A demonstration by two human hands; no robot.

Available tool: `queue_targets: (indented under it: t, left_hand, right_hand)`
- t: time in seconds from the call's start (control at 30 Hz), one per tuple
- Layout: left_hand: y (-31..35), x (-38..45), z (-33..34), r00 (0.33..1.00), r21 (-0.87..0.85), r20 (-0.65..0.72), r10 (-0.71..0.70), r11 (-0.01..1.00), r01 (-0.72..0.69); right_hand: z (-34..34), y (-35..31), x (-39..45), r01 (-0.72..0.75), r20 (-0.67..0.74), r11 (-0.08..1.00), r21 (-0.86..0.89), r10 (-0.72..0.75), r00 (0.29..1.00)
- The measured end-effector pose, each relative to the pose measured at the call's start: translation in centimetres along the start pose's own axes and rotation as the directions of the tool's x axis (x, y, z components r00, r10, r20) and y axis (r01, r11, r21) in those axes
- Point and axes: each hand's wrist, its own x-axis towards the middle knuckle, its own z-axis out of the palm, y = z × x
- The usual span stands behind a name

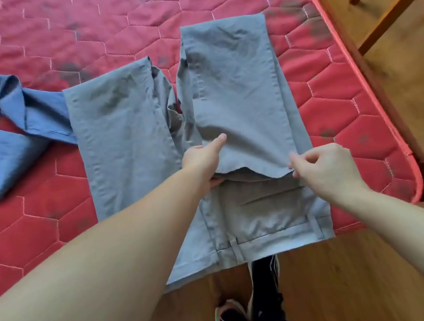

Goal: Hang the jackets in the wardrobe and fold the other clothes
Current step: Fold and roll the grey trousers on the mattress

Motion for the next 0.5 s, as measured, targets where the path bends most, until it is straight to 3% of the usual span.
queue_targets:
  t: [0.17, 0.33, 0.5]
  left_hand:
    - [-4.0, -1.8, -0.8, 0.990, 0.073, 0.144, -0.005, 0.997, -0.005]
    - [-8.8, -3.9, -1.7, 0.992, 0.182, 0.130, 0.002, 0.983, -0.026]
    - [-12.0, -5.2, -1.7, 0.989, 0.164, 0.144, -0.021, 0.986, -0.003]
  right_hand:
    - [-0.3, 3.3, -0.9, -0.276, 0.065, 0.939, 0.206, 0.268, 0.961]
    - [0.1, 5.6, -3.6, -0.450, 0.278, 0.875, 0.180, 0.393, 0.876]
    - [0.3, 6.7, -6.0, -0.465, 0.337, 0.868, 0.175, 0.391, 0.857]
